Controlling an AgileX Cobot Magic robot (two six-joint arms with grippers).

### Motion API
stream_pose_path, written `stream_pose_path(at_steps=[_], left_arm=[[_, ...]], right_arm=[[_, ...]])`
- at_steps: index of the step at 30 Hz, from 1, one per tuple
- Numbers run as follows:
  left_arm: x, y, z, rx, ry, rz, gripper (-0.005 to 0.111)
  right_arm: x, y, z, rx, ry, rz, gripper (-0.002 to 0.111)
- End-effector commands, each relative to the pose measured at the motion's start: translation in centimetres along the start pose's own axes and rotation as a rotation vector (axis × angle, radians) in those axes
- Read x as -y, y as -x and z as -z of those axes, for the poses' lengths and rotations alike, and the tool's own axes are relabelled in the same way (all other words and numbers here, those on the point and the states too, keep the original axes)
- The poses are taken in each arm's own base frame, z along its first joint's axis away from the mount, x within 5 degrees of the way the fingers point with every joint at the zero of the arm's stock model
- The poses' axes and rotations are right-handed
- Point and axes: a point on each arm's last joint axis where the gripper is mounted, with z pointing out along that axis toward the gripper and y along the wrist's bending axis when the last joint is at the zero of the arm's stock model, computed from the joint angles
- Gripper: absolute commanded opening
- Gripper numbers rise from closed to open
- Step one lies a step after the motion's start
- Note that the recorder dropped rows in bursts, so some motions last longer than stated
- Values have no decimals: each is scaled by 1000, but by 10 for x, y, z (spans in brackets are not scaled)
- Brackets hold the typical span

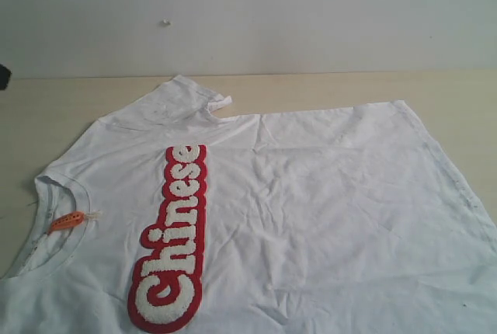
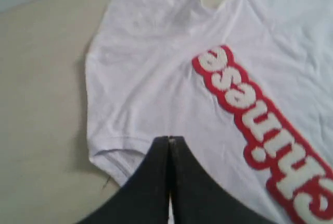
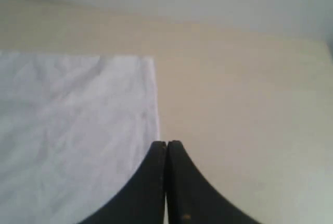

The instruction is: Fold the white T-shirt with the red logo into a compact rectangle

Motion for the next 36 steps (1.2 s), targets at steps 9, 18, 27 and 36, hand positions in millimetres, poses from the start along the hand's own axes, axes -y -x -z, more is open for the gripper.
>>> stream_pose_path(at_steps=[9, 18, 27, 36], left_arm=[[-18, -61, -71, -551, -440, -779, 1], [-34, -69, -112, -532, -367, -825, 104], [-31, -78, -117, -524, -382, -827, 104], [-27, -89, -129, -448, -320, -946, 104]], right_arm=[[-21, -25, -114, -506, 441, 734, 21], [-29, -40, -143, -531, 619, 959, 65], [-32, -48, -154, -552, 655, 932, 64], [-33, -66, -182, -445, 568, 1045, 64]])
